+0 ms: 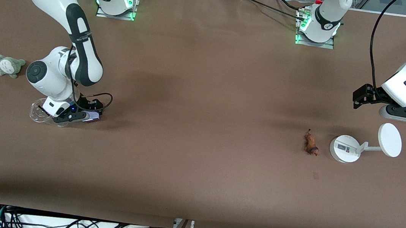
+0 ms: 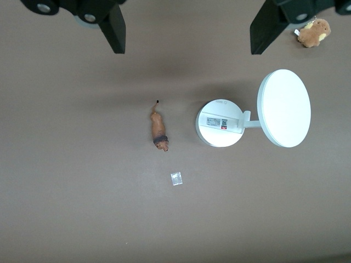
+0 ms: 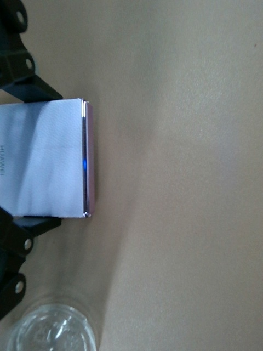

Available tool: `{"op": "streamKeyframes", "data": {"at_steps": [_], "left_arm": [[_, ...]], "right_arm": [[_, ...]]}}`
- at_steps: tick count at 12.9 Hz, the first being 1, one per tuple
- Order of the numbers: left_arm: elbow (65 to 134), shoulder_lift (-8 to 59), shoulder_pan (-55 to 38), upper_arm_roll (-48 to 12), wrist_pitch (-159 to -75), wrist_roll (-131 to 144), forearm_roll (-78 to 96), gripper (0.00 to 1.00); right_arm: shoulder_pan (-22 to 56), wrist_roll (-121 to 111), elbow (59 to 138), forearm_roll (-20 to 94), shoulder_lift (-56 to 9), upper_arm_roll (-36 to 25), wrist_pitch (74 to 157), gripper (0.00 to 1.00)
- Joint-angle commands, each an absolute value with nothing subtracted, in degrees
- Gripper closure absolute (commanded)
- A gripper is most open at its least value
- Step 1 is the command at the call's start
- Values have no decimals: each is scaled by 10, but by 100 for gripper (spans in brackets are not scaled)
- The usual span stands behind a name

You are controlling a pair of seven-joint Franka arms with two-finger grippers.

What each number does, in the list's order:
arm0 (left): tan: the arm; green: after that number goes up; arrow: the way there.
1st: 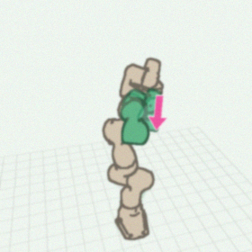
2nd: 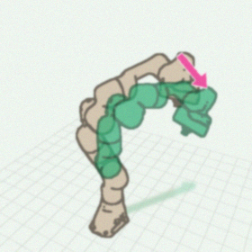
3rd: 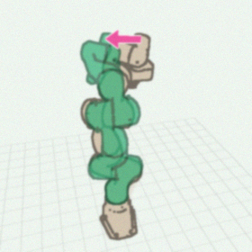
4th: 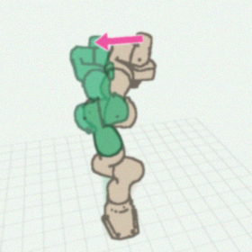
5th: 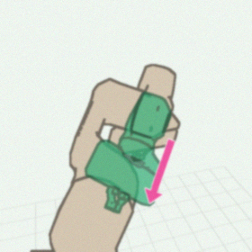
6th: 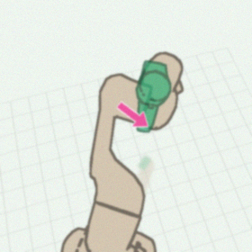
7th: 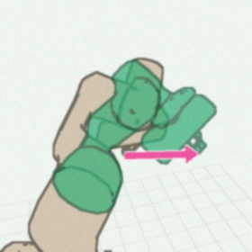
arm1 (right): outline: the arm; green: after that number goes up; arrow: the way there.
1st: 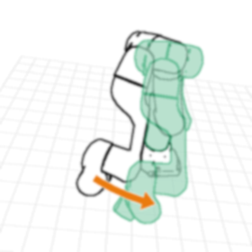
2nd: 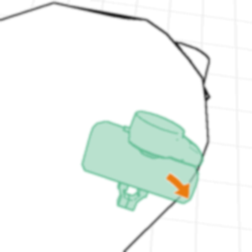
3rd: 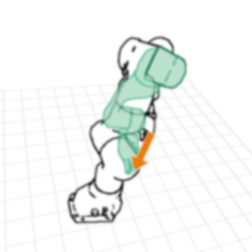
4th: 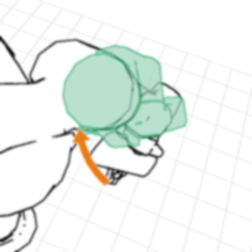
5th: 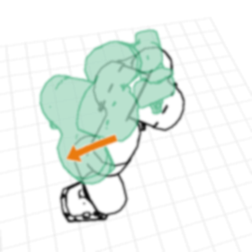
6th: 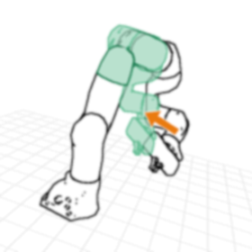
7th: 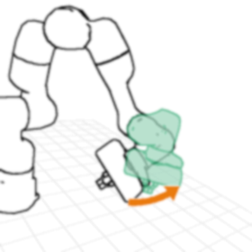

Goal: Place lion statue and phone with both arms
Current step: 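Lower the phone beside the glass beaker and open the right gripper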

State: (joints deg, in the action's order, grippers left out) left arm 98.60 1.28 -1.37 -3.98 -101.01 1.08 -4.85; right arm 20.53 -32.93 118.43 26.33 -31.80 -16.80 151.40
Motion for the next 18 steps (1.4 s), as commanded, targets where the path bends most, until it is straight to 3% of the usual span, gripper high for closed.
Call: {"op": "streamKeyframes", "data": {"at_steps": [1, 12, 13, 14, 15, 16, 17, 18], "left_arm": [[972, 17, -16, -40, -998, 10, -51, 0], [969, 17, -16, -40, -999, 10, -51, 0], [969, 17, -16, -40, -999, 11, -51, 0], [969, 17, -16, -40, -999, 11, -51, 0], [969, 17, -16, -40, -999, 11, -51, 0], [969, 17, -16, -40, -999, 11, -51, 0], [969, 18, -16, -40, -999, 10, -51, 0], [969, 18, -16, -40, -999, 11, -51, 0]], "right_arm": [[207, -344, 1180, 284, -326, -166, 1534, 96], [212, -180, 1150, 284, -338, -164, 1528, 100], [212, -182, 1150, 284, -338, -164, 1528, 81], [212, -184, 1150, 284, -339, -164, 1529, 51], [211, -185, 1147, 283, -341, -164, 1528, 38], [211, -185, 1146, 282, -342, -164, 1528, 37], [211, -185, 1146, 282, -343, -164, 1529, 27], [211, -185, 1143, 282, -345, -164, 1529, 25]]}}
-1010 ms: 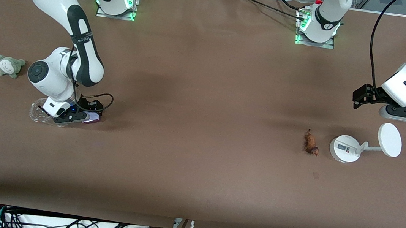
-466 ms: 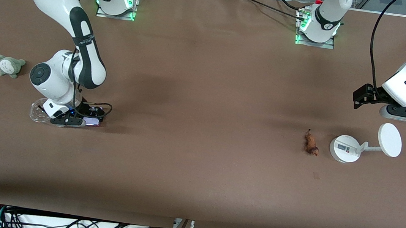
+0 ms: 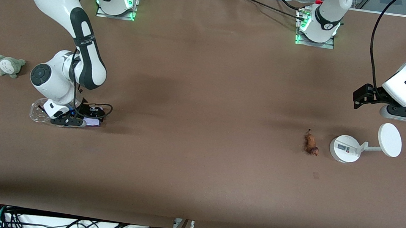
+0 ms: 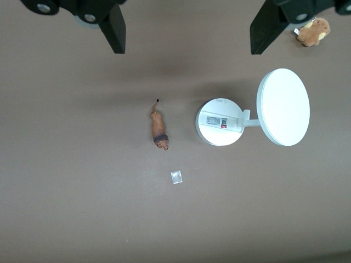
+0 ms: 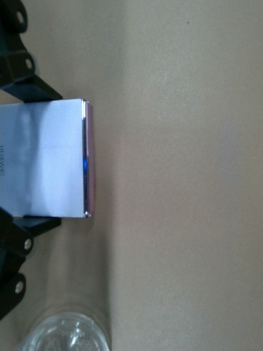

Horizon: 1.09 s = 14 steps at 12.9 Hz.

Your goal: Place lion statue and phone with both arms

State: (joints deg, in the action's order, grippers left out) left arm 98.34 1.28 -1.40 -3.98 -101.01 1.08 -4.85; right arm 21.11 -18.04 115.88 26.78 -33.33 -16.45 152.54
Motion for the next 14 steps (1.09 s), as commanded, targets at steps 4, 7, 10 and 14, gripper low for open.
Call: {"op": "streamKeyframes", "data": {"at_steps": [4, 7, 10, 14], "left_arm": [[969, 18, -16, -40, -999, 11, -51, 0], [969, 18, -16, -40, -999, 11, -51, 0], [969, 18, -16, -40, -999, 11, -51, 0], [969, 17, -17, -40, -999, 11, -51, 0]], "right_arm": [[209, -185, 1138, 281, -350, -165, 1528, 1], [216, -183, 1138, 281, -338, -166, 1508, 1], [222, -171, 1133, 273, -260, -184, 1355, 1], [222, -14, 958, 115, -195, -189, 1021, 1]]}}
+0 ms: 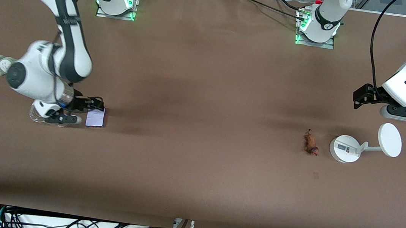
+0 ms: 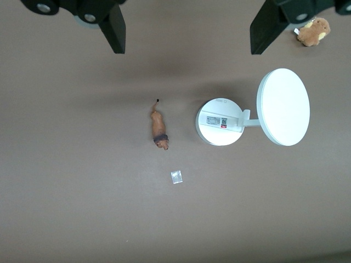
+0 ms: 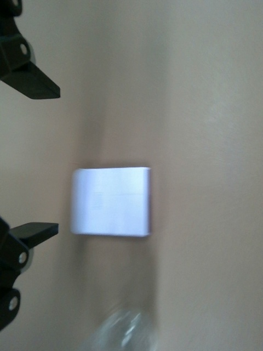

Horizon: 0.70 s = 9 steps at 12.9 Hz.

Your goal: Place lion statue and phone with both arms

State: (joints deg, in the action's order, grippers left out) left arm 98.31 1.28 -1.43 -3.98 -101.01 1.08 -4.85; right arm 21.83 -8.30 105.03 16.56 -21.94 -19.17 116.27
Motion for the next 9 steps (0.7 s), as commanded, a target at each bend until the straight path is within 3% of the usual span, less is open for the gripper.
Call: {"op": "streamKeyframes", "data": {"at_steps": [1, 5, 9], "left_arm": [[969, 17, -17, -40, -999, 11, -51, 0], [969, 17, -17, -40, -999, 11, -51, 0], [969, 18, -17, -40, -999, 11, -51, 0]], "right_arm": [[223, 9, 891, 110, -197, -189, 926, 1], [227, 47, 745, 109, -191, -192, 711, 1], [227, 55, 682, 86, -167, -192, 625, 1]]}}
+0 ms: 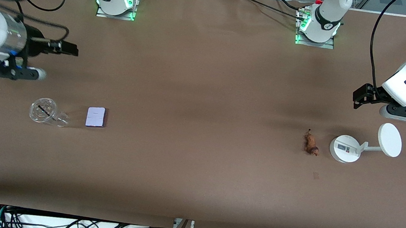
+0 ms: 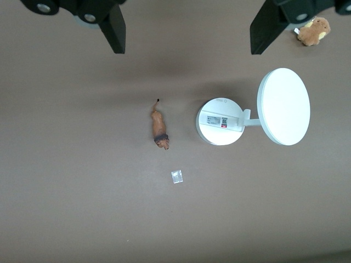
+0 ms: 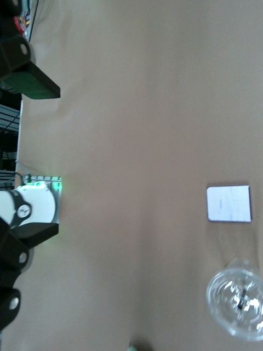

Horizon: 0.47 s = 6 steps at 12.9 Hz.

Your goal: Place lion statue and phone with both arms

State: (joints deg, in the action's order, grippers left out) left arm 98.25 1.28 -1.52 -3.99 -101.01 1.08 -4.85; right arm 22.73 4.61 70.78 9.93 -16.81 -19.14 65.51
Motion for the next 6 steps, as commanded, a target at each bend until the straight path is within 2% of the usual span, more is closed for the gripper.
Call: {"op": "streamKeyframes", "data": {"at_steps": [1, 6], "left_arm": [[968, 18, -17, -40, -999, 11, -51, 0], [968, 17, -17, -40, -999, 11, -51, 0]], "right_arm": [[226, 55, 682, 87, -167, -193, 624, 1], [226, 54, 682, 86, -167, -192, 622, 1]]}}
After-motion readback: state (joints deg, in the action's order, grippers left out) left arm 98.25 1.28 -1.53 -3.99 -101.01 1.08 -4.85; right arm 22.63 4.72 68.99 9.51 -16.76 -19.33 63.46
